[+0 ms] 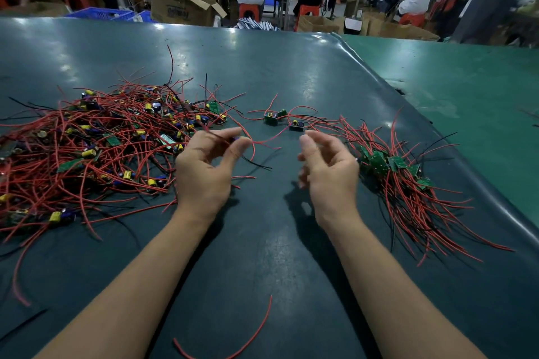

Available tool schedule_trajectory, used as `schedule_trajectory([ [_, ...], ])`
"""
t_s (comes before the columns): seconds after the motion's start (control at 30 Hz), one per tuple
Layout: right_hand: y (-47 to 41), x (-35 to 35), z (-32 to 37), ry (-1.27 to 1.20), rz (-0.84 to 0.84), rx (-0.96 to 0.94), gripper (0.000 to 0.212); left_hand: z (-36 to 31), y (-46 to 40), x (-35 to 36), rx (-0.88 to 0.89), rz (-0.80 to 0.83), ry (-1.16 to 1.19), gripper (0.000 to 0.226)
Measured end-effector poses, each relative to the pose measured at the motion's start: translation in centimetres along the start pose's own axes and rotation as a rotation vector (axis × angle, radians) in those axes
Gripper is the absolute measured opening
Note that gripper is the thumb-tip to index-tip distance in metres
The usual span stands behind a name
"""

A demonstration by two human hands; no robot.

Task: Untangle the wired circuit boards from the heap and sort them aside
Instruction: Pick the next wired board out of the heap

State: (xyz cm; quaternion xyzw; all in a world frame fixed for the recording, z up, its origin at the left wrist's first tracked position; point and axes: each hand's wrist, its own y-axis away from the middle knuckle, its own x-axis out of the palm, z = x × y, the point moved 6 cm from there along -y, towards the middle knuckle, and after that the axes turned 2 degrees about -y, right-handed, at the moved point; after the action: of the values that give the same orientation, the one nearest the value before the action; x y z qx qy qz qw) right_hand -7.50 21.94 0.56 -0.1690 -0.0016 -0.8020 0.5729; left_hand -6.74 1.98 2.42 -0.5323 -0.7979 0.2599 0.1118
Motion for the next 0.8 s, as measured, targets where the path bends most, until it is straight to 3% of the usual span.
schedule_trajectory([
  [0.1,1.4,2.1,0.0,0.091,0.263,-0.054,0.009,-1.6,0.6,0.2,0.304,0.061,-0.247,0.026],
  [0.2,2.7,3.5,0.0,0.076,0.438,-0.053,0.011,-2.1,0.9,0.6,0.426,0.136,-0.358,0.023],
  [0.3,2.7,3.4,1.0,0.249,0.417,-0.244,0.018,-2.0,0.8,1.2,0.407,0.268,-0.295,0.023],
  [0.4,2.6,3.2,1.3,0.286,0.393,-0.277,0.017,-2.2,0.8,1.5,0.414,0.31,-0.28,0.023],
  [0.6,2.3,2.7,0.3,0.093,0.345,-0.029,0.01,-2.9,0.9,1.6,0.588,0.295,-0.459,0.039],
  [0.7,1.8,2.3,0.0,-0.013,0.269,0.066,0.011,-2.9,1.1,2.0,0.561,0.35,-0.419,0.047],
  [0.8,1.6,2.2,-0.7,-0.097,0.261,0.214,0.004,-2.6,1.1,2.1,0.523,0.373,-0.372,0.039],
])
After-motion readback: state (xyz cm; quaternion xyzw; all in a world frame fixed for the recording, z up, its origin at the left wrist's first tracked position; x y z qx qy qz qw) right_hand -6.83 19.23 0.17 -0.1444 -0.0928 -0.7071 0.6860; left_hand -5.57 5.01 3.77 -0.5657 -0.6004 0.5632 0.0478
